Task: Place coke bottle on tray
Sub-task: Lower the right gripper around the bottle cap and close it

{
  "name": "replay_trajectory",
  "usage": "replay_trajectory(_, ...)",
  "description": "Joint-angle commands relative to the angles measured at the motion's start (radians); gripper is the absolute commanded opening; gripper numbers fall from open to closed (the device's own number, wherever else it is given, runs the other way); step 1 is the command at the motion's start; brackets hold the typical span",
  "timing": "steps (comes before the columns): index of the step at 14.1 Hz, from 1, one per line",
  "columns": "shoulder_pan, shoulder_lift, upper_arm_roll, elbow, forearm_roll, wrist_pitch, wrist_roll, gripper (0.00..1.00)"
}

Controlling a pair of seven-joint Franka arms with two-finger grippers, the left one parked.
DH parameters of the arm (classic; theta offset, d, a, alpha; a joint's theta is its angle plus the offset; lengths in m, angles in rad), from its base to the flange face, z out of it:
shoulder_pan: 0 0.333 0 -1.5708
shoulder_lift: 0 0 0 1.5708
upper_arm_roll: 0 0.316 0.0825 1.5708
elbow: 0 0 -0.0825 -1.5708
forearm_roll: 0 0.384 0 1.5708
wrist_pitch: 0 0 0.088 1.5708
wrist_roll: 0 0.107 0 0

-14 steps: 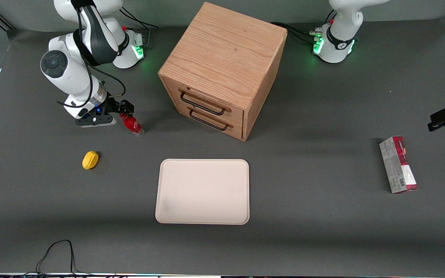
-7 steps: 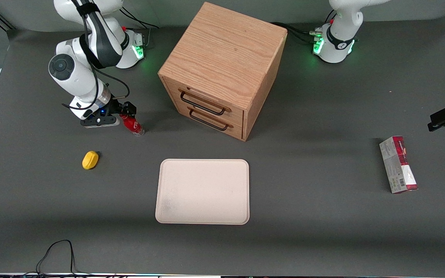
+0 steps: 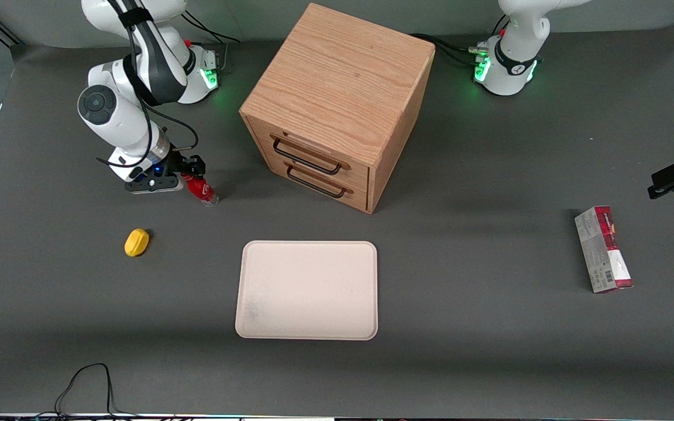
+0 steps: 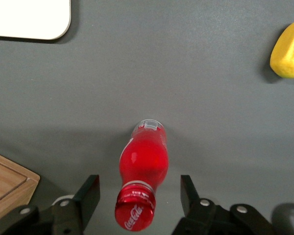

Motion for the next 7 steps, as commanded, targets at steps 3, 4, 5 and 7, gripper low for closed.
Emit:
replay_trajectory(3, 0.006, -0.003, -0.006, -0.014, -0.002, 0.024, -0.023, 0.49)
replay_trajectory(4, 0.006, -0.003, -0.006, -0.014, -0.002, 0.022, -0.023, 0.42)
replay_trajectory(5, 0.006, -0.003, -0.006, -0.014, -0.002, 0.022, -0.023, 0.30)
replay_trajectory(7, 0.007, -0.005, -0.006, -0.014, -0.002, 0.019, -0.023, 0.00)
